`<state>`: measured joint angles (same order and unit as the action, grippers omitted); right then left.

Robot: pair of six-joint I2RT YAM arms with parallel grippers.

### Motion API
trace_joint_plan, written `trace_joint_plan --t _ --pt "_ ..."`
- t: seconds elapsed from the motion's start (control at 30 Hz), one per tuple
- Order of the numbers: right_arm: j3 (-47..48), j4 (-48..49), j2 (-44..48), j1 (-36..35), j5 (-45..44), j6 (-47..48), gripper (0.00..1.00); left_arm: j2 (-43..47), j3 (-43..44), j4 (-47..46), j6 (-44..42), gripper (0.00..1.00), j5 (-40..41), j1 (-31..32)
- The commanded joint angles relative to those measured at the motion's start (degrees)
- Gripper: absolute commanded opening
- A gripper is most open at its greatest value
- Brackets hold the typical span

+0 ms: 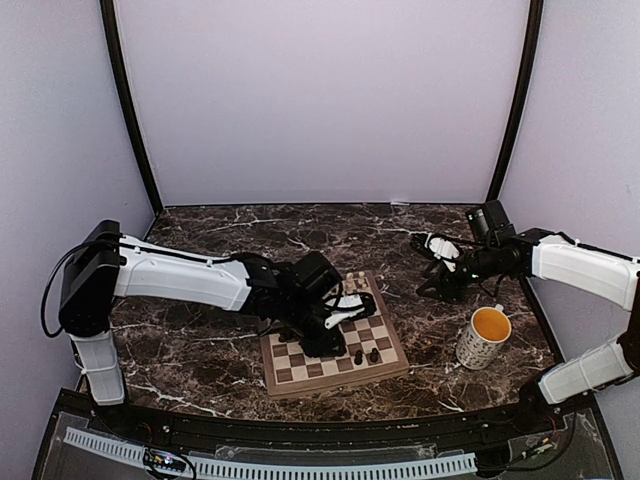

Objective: Set up the chess pieces on the board
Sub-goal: Place the pawn on d7, then pick up the pawn from the chessboard.

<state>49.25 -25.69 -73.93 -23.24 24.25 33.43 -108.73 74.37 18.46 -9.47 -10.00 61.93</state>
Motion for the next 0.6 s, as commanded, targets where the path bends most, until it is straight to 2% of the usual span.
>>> trace_joint_plan --t 0.0,0.2,0.43,0.57 --pt "-0.65 0.95 0.27 0.13 1.19 0.32 0.5 9.01 1.89 1.58 -1.17 0.4 -0.24 0.15" --pt "-0.31 0.82 -0.15 0.12 1.27 0.4 0.5 12.47 5.99 3.44 2.58 0.43 2.98 -2.21" --pt "-0.46 0.72 -0.01 0.14 0.99 0.39 0.5 5.1 10.05 4.21 8.4 0.33 3.94 -5.57" --pt "-0.56 0.82 -0.07 0.13 0.69 0.39 0.5 1.41 12.2 5.76 10.93 0.32 2.83 -6.55"
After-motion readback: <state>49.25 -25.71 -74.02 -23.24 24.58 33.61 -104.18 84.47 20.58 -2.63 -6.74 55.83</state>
